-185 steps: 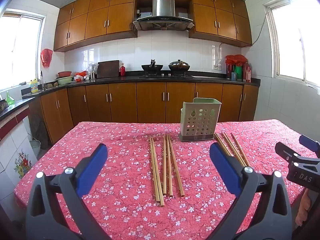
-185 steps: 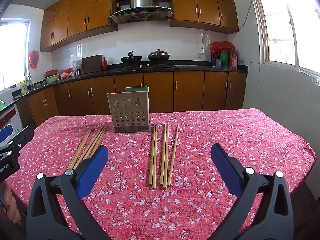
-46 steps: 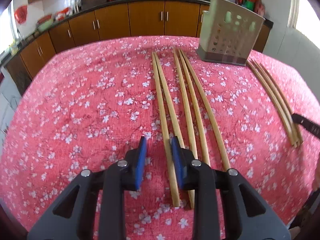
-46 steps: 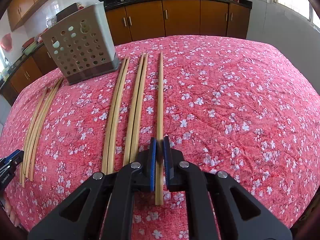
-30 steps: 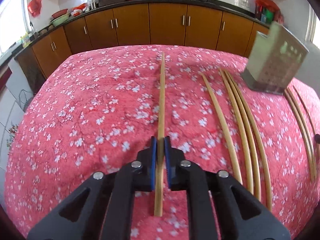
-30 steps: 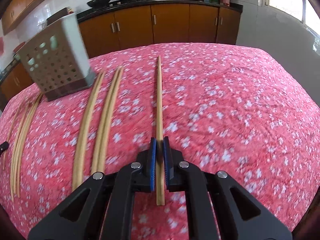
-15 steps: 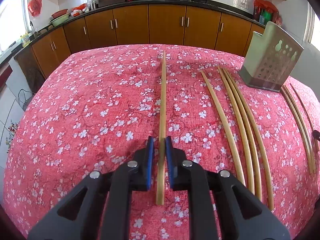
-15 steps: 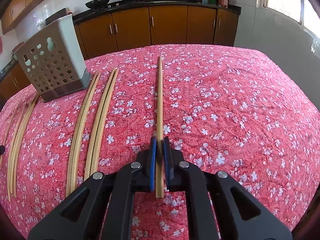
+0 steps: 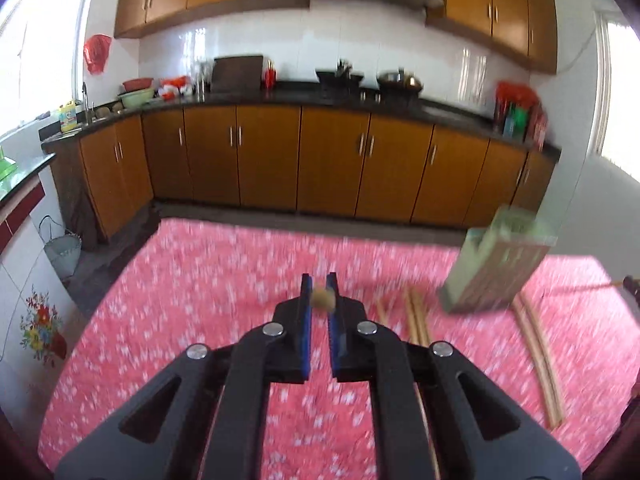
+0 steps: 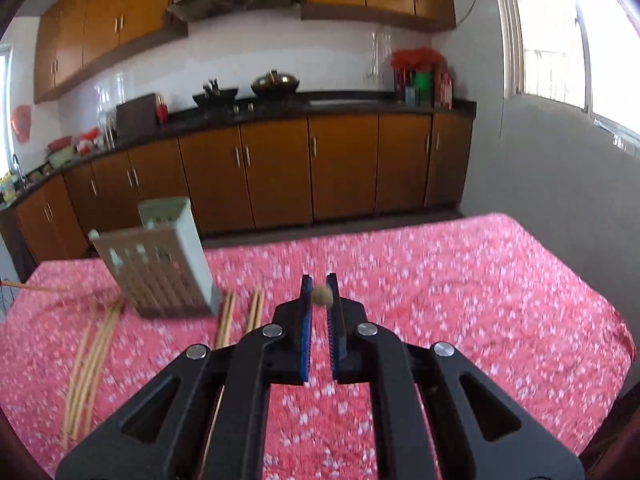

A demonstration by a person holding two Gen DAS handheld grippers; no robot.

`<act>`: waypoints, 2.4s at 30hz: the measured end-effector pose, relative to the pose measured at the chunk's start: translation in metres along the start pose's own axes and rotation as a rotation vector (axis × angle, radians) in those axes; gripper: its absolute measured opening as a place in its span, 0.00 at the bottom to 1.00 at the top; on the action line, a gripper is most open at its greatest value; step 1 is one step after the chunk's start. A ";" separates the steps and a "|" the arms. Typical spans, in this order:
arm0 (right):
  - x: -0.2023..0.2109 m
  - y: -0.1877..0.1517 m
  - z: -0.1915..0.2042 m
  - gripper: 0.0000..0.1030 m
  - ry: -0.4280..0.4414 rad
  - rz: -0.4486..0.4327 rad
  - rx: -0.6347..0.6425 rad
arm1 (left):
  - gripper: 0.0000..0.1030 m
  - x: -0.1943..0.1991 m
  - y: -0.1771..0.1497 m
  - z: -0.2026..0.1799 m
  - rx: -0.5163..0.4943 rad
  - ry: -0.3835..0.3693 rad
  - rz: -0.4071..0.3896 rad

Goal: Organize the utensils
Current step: 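Lift the held chopsticks with both tools and carry them over the grey holder, then open both tools to drop the chopsticks into the grey holder, then return the left tool to grasp another chopstick while the right tool grasps one too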

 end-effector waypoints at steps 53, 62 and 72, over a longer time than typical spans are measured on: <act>0.008 0.069 0.047 0.36 0.167 -0.158 -0.032 | 0.45 0.060 0.085 -0.064 0.111 -0.135 -0.222; -0.066 -0.108 0.028 0.10 0.183 0.371 -0.093 | 0.42 -0.015 -0.050 -0.028 -0.016 -0.008 0.104; -0.083 -0.137 0.045 0.09 0.174 0.452 -0.047 | 0.40 -0.030 -0.123 -0.050 -0.085 -0.067 0.262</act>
Point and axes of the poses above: each gripper's, at about its wrist camera, not at the fingertips, and x roughly against the way its jaws point, z to its left, y to its top, the point moved 7 cm from there along -x, roughly the way its jaws point, and after that the axes turned 14 degrees about y, right-handed, at the moved point
